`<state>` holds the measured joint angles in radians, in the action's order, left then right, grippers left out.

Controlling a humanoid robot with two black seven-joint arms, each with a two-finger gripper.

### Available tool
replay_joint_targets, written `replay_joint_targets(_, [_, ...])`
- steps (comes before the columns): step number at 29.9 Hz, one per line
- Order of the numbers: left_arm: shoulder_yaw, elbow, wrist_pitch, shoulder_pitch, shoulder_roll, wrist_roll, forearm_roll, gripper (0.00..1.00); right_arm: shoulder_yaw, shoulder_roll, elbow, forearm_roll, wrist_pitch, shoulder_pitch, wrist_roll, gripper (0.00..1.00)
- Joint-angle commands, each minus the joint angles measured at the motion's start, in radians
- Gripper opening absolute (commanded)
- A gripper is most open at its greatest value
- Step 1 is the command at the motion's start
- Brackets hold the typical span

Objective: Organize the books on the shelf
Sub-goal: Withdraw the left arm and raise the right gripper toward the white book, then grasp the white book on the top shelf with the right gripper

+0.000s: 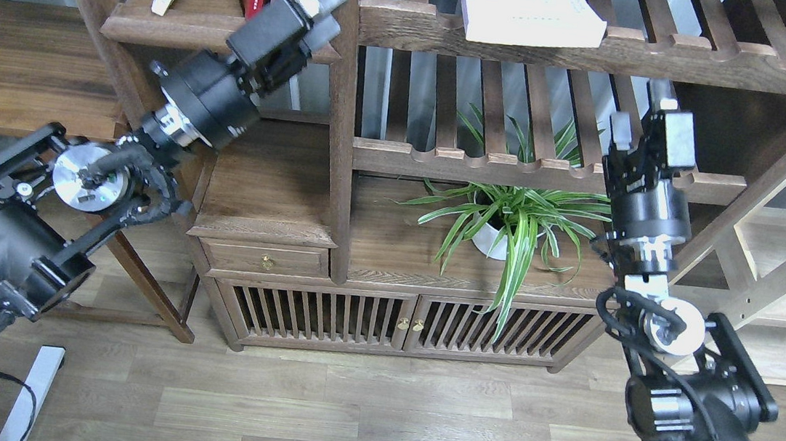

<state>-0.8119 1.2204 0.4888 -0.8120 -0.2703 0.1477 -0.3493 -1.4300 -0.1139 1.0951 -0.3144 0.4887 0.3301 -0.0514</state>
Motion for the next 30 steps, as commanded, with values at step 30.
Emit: replay_joint_targets(30, [0.011, -0.088, 0.0, 0.022, -0.01, 0.0, 0.01, 0.98, 0.187, 0.065, -0.006, 0.115, 0.0, 0.124, 0.015, 0.98])
